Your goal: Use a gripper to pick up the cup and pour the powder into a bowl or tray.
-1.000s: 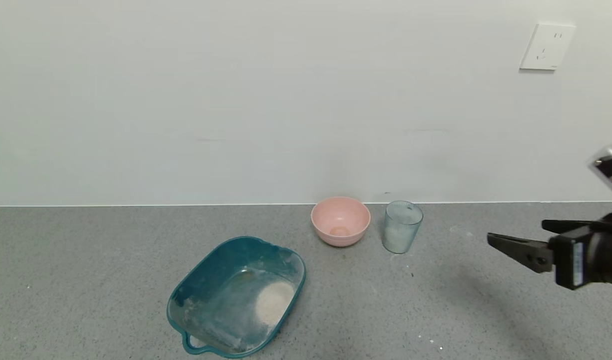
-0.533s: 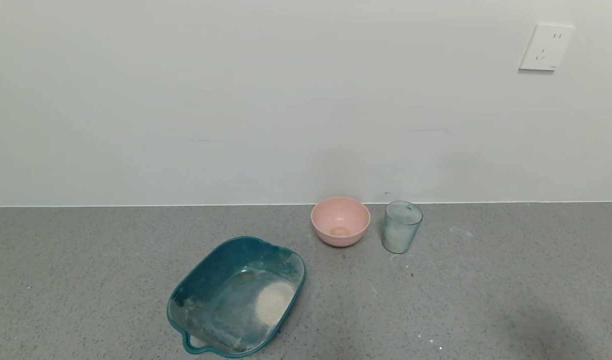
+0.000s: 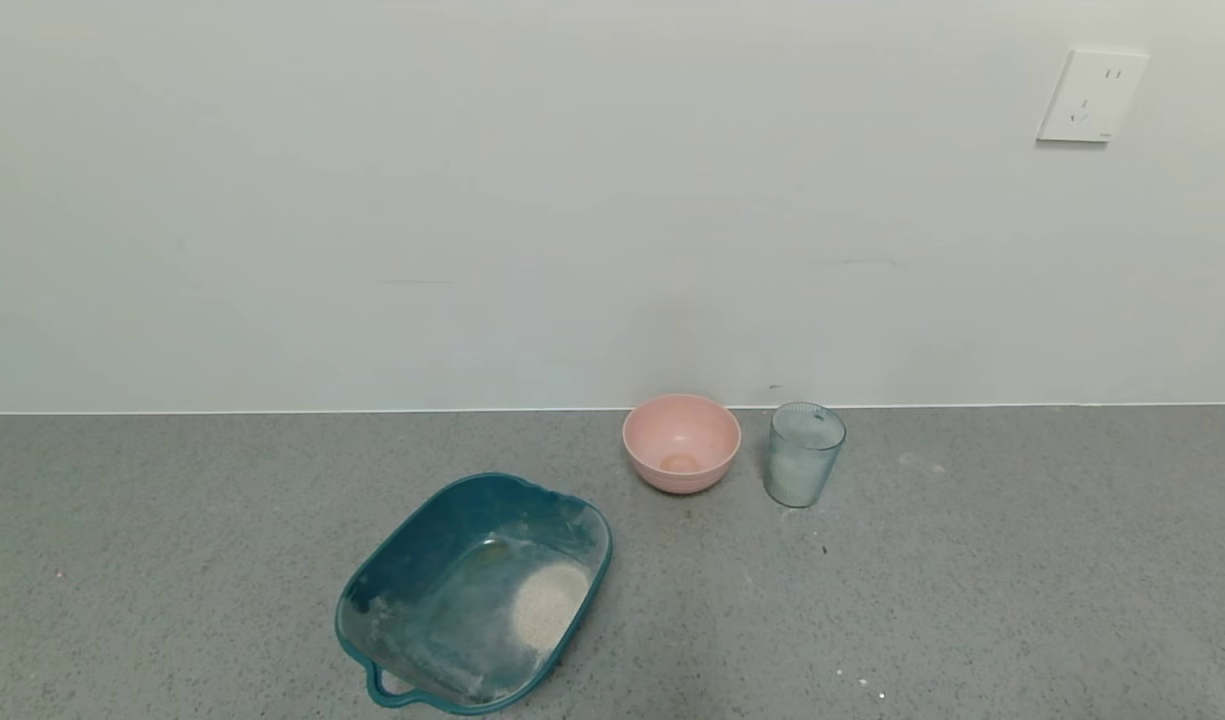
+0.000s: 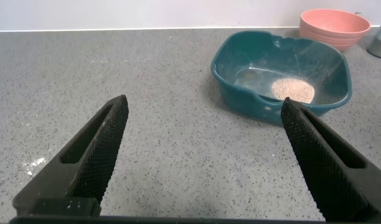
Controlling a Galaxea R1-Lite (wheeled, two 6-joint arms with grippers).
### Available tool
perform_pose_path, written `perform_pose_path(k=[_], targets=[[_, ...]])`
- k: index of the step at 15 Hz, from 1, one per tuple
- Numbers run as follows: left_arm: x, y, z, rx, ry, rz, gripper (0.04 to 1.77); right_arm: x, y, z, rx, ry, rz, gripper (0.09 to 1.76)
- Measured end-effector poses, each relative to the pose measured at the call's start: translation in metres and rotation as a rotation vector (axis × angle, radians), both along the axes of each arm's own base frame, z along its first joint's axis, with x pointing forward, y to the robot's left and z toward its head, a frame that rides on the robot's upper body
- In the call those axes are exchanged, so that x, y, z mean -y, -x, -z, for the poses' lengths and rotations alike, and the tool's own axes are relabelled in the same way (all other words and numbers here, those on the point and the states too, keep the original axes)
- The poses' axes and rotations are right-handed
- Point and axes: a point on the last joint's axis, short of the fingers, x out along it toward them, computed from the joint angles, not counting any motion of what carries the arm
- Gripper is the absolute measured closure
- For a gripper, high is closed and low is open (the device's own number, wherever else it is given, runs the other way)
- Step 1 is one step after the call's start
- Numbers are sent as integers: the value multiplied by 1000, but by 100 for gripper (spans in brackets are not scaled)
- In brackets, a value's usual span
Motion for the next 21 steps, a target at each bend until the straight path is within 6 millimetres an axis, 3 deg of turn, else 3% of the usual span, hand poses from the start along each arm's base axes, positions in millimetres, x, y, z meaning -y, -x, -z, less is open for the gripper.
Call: perform_pose_path(k=[8,15,21], targets=[[0,0,0,0,0,0,5,0,20,55,67,45,27,15],[0,0,0,0,0,0,5,0,-3,116,108,44,41,15],[0,0,0,0,0,0,5,-1,-14,147,28,40,24,15]])
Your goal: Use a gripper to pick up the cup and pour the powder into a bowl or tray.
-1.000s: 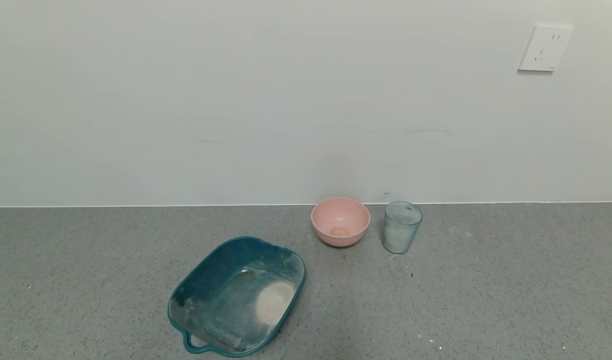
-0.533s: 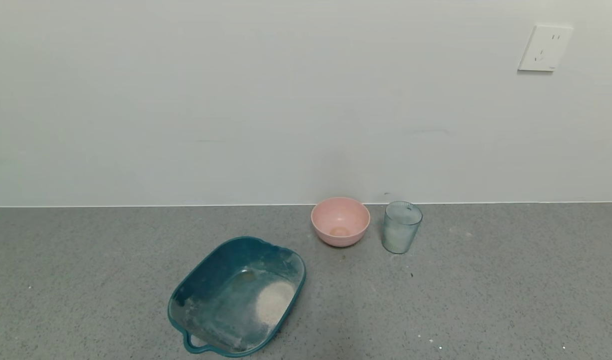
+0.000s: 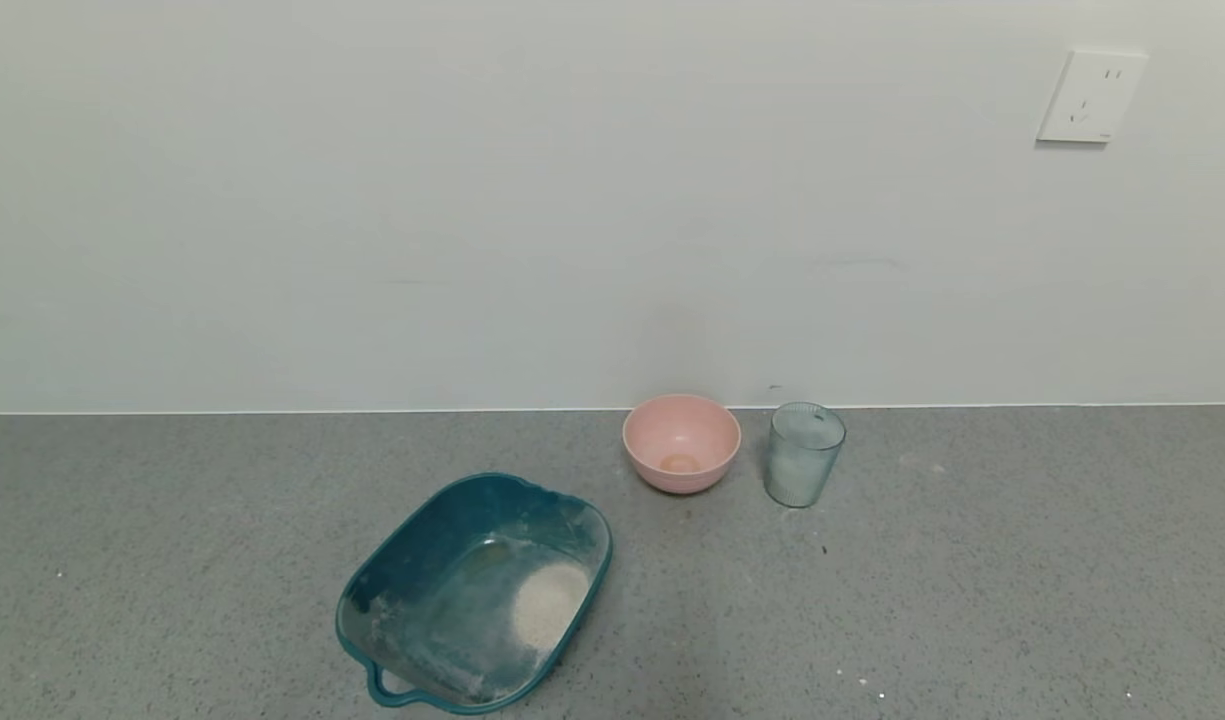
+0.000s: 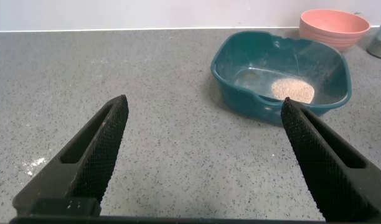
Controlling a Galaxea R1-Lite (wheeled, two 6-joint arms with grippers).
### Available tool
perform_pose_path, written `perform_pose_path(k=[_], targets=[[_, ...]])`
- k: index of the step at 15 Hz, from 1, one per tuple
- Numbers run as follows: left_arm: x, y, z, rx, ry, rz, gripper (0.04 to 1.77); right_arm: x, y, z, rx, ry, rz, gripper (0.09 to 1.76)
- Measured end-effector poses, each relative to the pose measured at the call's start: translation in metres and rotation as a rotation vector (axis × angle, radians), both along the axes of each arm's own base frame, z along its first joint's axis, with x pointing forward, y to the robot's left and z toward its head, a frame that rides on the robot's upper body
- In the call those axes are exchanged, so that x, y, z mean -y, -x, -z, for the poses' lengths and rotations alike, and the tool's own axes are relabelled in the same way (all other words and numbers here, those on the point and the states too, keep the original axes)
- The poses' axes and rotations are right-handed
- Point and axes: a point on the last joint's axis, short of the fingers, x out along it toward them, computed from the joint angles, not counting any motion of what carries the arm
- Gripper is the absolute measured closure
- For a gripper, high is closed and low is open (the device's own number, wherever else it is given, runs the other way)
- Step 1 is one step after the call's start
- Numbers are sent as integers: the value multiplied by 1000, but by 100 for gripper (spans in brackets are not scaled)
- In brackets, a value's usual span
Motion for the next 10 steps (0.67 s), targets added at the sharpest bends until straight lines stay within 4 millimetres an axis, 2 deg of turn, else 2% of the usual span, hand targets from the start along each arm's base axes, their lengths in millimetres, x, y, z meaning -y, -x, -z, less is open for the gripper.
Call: perform_pose_path(k=[10], targets=[[0,0,0,0,0,0,5,0,-1,6,-49,-17,-16,15]])
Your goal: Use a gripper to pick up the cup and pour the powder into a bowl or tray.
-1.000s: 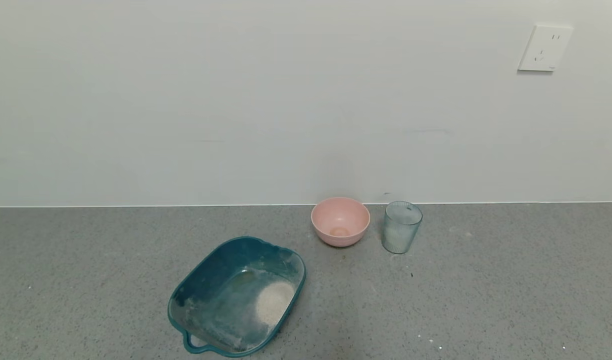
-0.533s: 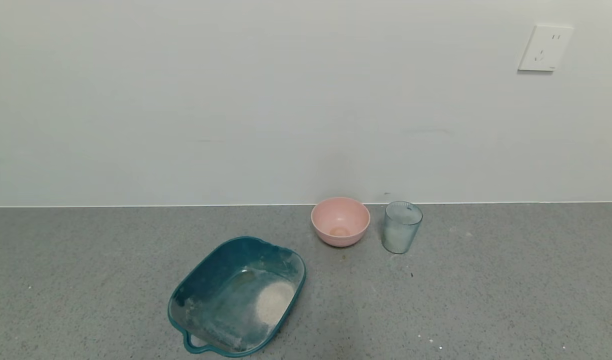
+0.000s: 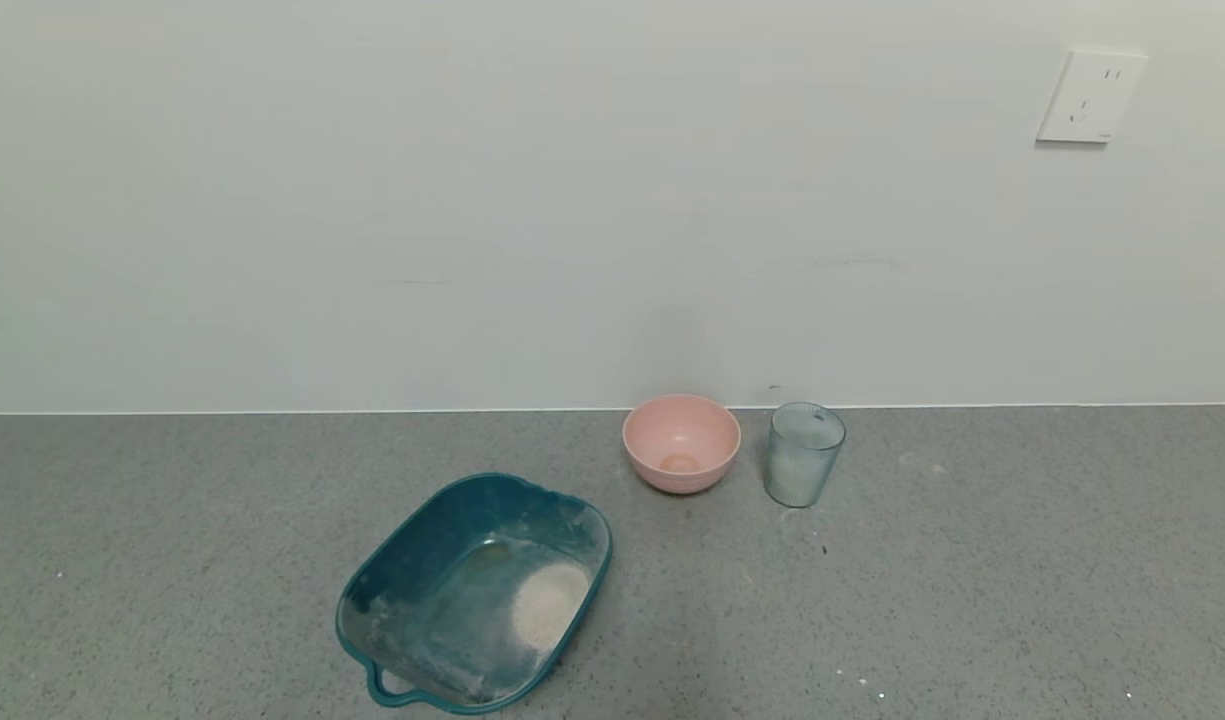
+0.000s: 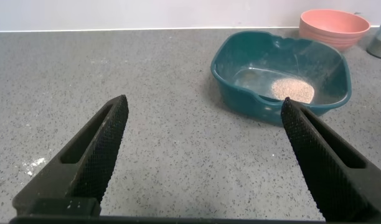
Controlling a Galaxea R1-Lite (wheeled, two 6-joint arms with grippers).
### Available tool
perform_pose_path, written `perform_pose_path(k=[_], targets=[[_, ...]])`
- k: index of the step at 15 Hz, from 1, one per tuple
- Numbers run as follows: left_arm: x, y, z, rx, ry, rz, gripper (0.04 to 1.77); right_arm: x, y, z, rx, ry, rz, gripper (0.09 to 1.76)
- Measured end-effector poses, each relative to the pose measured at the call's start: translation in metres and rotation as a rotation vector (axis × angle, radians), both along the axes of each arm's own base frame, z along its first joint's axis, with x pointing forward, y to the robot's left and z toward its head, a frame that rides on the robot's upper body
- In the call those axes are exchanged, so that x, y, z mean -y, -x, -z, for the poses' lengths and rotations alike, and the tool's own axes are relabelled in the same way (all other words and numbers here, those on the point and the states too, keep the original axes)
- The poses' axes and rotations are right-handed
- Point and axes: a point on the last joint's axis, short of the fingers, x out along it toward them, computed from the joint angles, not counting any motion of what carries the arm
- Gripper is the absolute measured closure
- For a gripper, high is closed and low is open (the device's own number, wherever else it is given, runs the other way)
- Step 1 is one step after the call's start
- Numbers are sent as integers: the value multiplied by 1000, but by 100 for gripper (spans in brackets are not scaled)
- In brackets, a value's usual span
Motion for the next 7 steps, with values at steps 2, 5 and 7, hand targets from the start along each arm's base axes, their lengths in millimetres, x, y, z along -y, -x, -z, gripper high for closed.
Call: perform_pose_path(k=[2,5,7], targets=[[0,0,0,0,0,0,5,0,0,0,2,-16,3,15],[0,0,0,0,0,0,5,0,0,0,2,-20,4,15],[0,0,0,0,0,0,5,0,0,0,2,-21,4,15]])
